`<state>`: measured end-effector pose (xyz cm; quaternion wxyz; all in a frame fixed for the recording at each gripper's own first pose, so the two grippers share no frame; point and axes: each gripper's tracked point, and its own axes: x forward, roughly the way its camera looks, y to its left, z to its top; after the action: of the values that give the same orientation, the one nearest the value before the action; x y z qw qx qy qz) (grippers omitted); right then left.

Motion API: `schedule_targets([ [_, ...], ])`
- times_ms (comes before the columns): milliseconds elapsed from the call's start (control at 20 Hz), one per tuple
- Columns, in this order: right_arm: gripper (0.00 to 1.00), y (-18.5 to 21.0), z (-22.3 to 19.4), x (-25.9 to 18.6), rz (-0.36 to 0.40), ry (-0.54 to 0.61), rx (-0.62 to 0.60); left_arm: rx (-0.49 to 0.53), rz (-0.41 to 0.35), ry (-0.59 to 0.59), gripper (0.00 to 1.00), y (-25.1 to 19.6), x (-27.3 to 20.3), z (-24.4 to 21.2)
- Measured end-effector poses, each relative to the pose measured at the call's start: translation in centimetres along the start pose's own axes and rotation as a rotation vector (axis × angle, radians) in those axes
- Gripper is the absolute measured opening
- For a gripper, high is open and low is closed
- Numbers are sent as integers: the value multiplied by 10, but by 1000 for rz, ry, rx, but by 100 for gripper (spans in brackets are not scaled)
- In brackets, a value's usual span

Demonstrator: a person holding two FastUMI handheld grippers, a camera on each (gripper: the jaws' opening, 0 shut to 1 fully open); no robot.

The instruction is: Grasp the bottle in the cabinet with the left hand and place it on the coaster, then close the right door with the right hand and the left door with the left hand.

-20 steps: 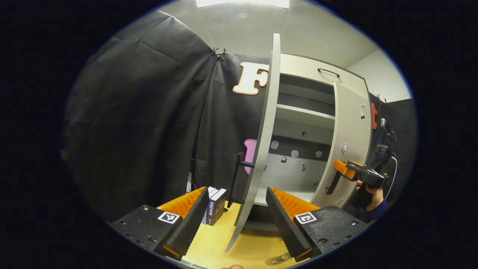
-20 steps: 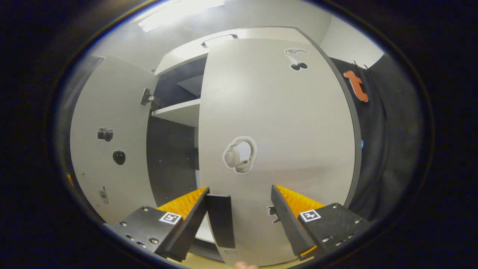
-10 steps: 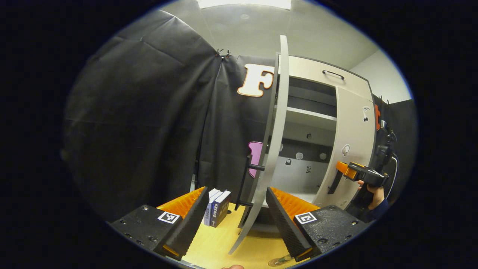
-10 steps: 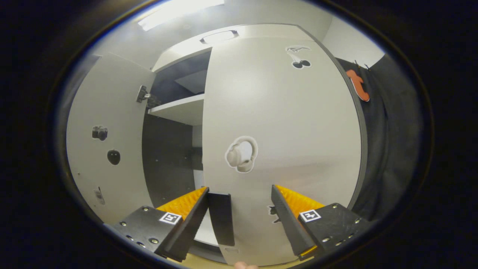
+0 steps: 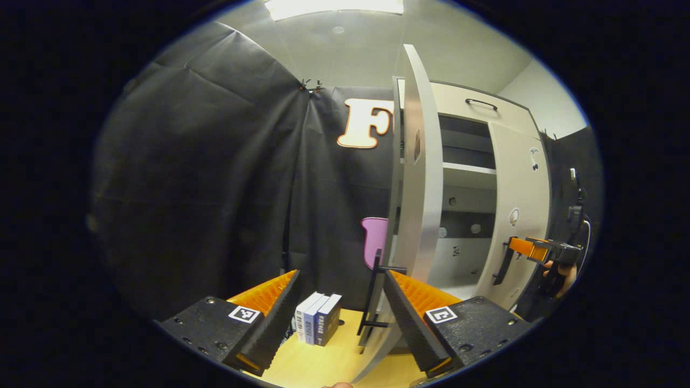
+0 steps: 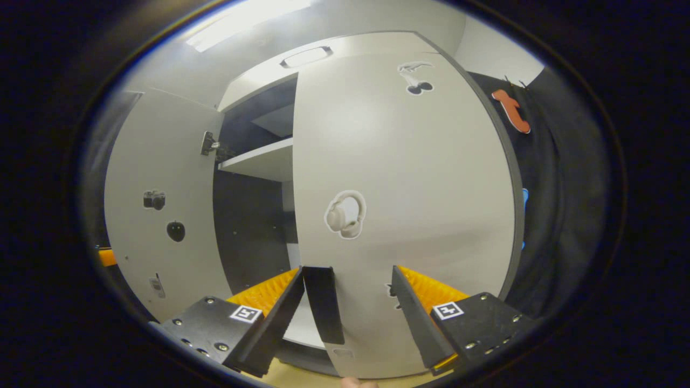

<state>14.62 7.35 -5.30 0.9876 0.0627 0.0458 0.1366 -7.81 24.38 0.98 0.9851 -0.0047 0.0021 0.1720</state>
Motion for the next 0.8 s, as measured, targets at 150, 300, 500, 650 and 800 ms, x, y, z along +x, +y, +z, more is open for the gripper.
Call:
schedule_targets([
  [150,100,-6,6,-18,-1,-13,-12,-25,-46,18,94,-4,2,-3],
  [300,97,-10,15,-32,-8,-29,-26,-31,-89,26,94,-15,1,-3],
  [500,100,-16,17,-45,-18,-25,-39,-55,-196,31,94,-50,3,-8],
  [650,100,-19,17,-54,-26,-21,-49,-85,-273,35,94,-74,10,-11],
  [800,100,-24,14,-61,-38,-7,-60,-94,-319,40,94,-97,13,-14],
])
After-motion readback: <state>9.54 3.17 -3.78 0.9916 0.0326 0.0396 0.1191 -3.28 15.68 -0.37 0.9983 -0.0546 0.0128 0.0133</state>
